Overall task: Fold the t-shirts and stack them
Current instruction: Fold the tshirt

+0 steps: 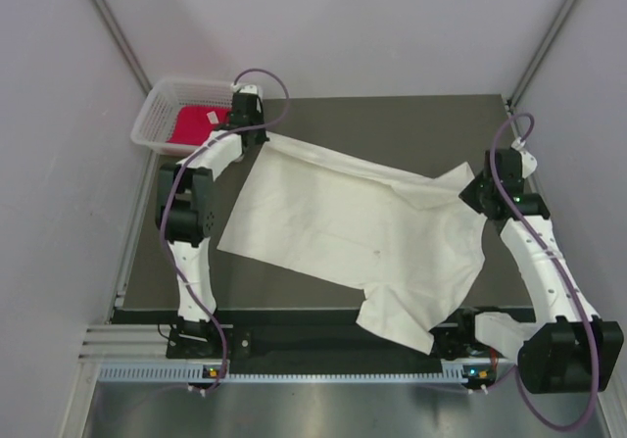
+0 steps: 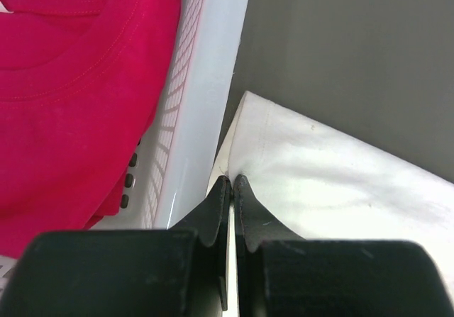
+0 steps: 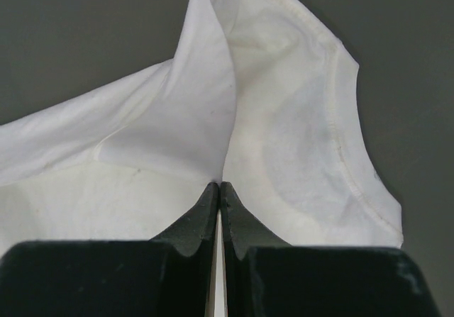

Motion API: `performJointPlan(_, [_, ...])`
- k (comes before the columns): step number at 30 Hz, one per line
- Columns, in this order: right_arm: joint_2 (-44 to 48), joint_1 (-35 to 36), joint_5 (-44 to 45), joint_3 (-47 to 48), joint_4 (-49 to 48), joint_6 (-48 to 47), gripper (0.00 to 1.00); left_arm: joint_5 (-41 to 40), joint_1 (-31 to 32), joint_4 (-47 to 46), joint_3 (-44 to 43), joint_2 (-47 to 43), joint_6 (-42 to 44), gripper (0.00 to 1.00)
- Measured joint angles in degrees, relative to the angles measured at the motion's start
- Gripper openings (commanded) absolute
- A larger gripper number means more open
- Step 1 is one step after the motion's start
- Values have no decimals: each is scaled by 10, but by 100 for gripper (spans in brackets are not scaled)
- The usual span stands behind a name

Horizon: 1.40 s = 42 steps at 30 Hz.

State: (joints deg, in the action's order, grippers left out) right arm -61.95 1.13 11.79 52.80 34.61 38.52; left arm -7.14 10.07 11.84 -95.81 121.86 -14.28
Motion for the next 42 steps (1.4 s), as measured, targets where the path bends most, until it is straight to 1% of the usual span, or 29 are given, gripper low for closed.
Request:
performJointPlan(12, [28, 1, -15, 0, 44, -5, 0, -14, 0, 42, 41, -15, 11, 0])
performJointPlan(24, [33, 4, -25, -15, 66, -5, 0, -23, -1, 89, 41, -15, 11, 0])
performJointPlan(34, [52, 10, -35, -34, 95, 1, 0, -28, -1, 109, 41, -13, 11, 0])
performJointPlan(42, [53, 10, -36, -48, 98, 3, 0, -30, -1, 118, 41, -2, 11, 0])
